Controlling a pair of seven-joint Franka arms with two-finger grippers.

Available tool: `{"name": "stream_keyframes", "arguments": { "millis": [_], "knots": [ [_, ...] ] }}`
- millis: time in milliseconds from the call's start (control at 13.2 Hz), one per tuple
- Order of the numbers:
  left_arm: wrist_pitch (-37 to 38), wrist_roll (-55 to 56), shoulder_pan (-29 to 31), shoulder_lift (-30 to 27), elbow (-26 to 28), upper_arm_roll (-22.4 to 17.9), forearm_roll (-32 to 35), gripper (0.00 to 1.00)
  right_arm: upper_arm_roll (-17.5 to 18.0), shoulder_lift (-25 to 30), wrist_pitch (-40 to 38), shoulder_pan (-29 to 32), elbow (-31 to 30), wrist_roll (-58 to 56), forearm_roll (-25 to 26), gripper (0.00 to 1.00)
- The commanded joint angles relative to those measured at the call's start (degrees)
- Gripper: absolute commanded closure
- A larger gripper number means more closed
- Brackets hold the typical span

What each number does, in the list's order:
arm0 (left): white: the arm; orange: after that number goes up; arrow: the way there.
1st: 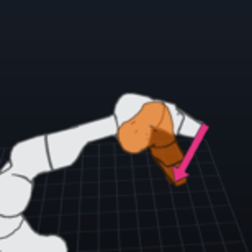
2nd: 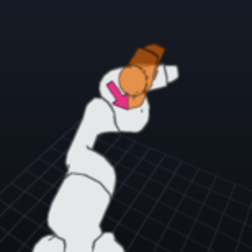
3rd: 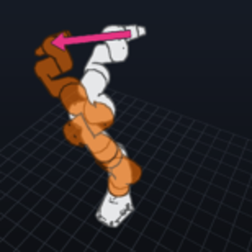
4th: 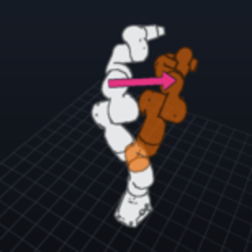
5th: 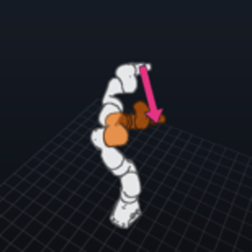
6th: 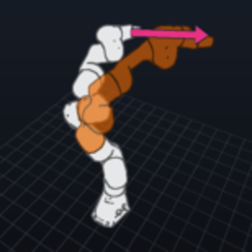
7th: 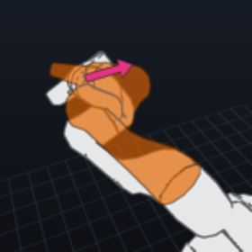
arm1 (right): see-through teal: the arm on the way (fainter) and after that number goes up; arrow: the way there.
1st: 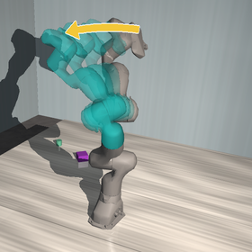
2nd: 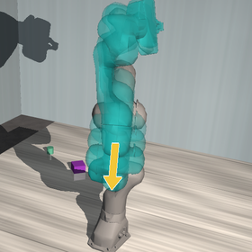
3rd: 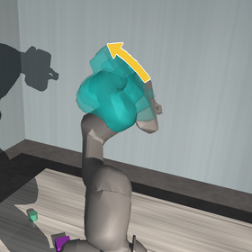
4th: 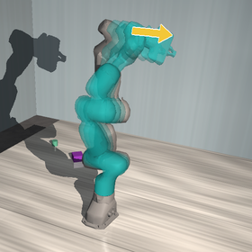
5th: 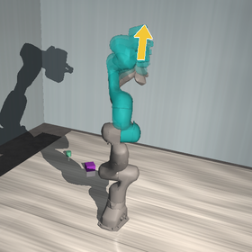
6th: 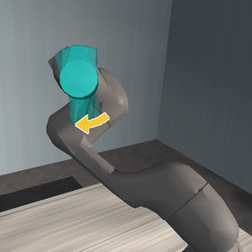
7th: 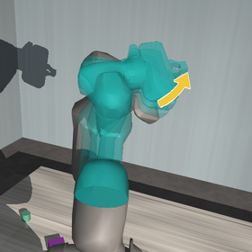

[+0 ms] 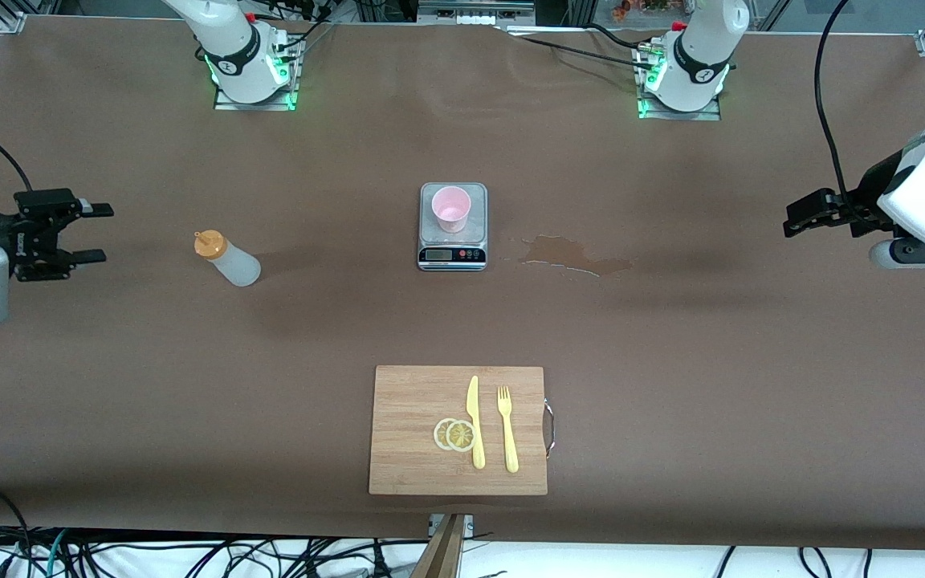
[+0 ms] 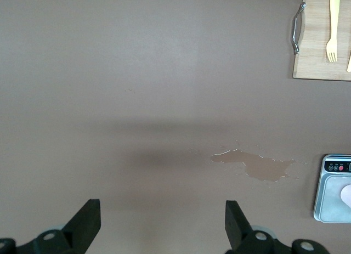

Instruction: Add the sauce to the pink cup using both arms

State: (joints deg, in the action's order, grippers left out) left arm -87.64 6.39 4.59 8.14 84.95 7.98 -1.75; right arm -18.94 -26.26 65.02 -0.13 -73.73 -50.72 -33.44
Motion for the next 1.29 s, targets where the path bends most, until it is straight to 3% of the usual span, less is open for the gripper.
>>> {"name": "stream_keyframes", "arguments": {
  "millis": [0, 152, 455, 606, 682, 910, 1061, 1213],
  "knots": [
    [1.2, 0.4, 0.1, 0.6, -1.8, 0.0, -0.8, 0.00, 5.0, 11.3, 6.7, 0.0, -11.2, 12.0, 9.4, 0.00],
    [1.2, 0.4, 0.1, 0.7, -1.8, 0.0, -0.8, 0.00, 9.3, 17.8, 13.7, 0.0, -18.2, 18.0, 22.2, 0.00],
    [1.2, 0.5, 0.1, 0.7, -1.8, 0.0, -0.8, 0.00, 9.8, 26.8, 27.7, 0.0, -32.1, 25.8, 31.8, 0.00],
    [1.2, 0.4, 0.1, 0.7, -1.8, 0.0, -0.8, 0.00, 15.2, 28.6, 28.8, 0.0, -34.2, 39.4, 37.4, 0.00],
    [1.2, 0.4, 0.1, 0.6, -1.8, 0.0, -0.8, 0.00, 16.3, 28.7, 28.8, 0.0, -34.4, 47.3, 37.4, 0.00],
    [1.2, 0.4, 0.1, 0.7, -1.8, 0.0, -0.8, 0.00, 16.2, 29.6, 32.2, 0.6, -33.5, 50.3, 36.9, 0.00],
    [1.2, 0.4, 0.1, 0.7, -1.8, 0.0, -0.8, 0.00, 16.3, 30.2, 31.8, 0.6, -29.0, 49.6, 33.6, 0.00],
    [1.2, 0.4, 0.1, 0.7, -1.8, 0.0, -0.8, 0.00, 16.0, 29.2, 25.3, 0.5, -23.3, 49.9, 30.4, 0.00]
  ]
}}
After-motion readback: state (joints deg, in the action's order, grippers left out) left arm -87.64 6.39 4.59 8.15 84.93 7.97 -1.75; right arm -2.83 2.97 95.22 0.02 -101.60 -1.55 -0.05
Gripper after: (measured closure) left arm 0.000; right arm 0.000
